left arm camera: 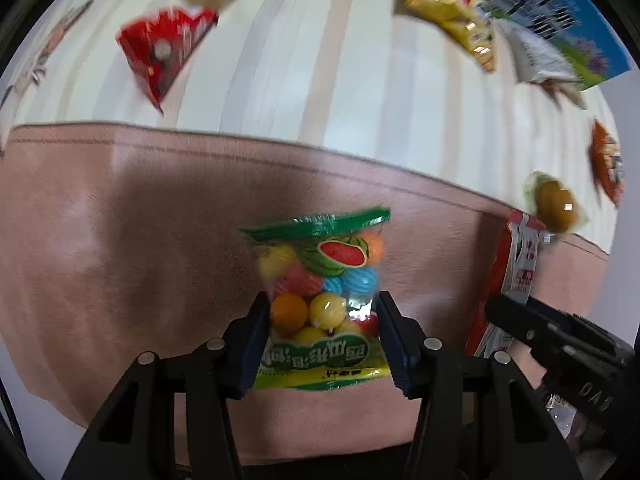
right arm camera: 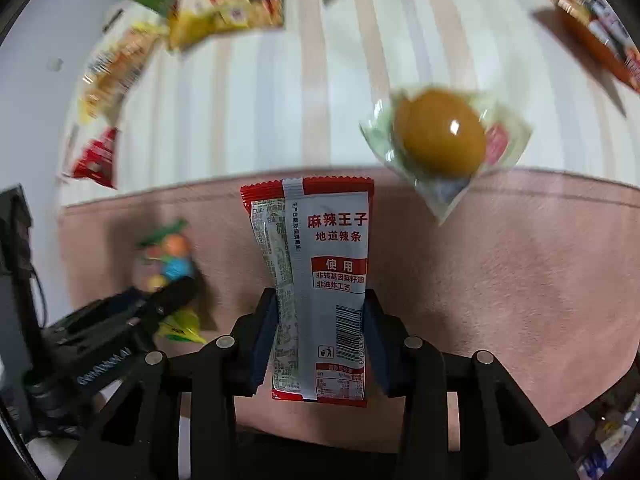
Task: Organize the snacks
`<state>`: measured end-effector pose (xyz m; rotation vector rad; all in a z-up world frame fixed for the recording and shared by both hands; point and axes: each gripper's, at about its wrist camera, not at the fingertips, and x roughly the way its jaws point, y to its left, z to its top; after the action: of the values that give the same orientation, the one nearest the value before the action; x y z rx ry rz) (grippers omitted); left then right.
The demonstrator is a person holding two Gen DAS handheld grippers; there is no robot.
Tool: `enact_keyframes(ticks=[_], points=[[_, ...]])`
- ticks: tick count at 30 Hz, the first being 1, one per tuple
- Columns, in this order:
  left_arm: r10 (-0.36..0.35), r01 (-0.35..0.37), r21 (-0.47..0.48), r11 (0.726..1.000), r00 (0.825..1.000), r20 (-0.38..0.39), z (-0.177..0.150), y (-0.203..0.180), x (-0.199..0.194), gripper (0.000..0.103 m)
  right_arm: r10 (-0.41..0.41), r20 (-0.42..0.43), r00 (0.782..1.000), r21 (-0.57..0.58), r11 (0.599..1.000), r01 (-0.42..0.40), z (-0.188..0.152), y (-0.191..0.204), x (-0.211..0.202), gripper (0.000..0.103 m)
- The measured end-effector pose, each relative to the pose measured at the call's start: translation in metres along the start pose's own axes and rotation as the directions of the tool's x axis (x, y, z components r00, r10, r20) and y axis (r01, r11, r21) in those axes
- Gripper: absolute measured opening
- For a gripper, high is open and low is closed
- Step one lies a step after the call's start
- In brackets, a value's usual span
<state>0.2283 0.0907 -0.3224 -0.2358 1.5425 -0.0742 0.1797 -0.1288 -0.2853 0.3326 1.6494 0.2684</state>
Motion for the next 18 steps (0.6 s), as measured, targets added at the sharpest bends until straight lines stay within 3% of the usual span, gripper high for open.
enact_keyframes(ticks=[4, 7, 9, 13, 18], points=[[-0.037, 0.035, 0.029, 0.999, 0.998, 0.048, 0.004, -0.010, -0.032, 0.042, 0.065, 0.065, 0.996, -0.030, 0.998, -0.063, 0.005, -0.001, -0.046, 0.044], [0.010, -0.019, 0.100, 0.995, 0.996, 0.093, 0.016, -0.028, -0.044, 0.042, 0.088, 0.112, 0.990, -0.056, 0.995, -0.082, 0.009, -0.006, -0.080, 0.044], [0.051, -0.058, 0.126, 0.990, 0.997, 0.059, 0.024, -0.034, -0.033, 0.042, 0.081, 0.129, 0.988, -0.059, 0.996, -0.074, 0.027, -0.006, -0.088, 0.044], [0.004, -0.002, 0.029, 1.000, 0.997, -0.077, 0.023, -0.011, 0.002, 0.057, 0.069, 0.125, 0.990, -0.031, 0.997, -0.066, 0.036, -0.010, -0.079, 0.044], [0.013, -0.016, -0.016, 1.000, 0.984, -0.176, 0.009, 0.002, 0.045, 0.074, 0.081, 0.086, 0.993, 0.023, 0.996, -0.083, 0.037, 0.004, -0.032, 0.044]])
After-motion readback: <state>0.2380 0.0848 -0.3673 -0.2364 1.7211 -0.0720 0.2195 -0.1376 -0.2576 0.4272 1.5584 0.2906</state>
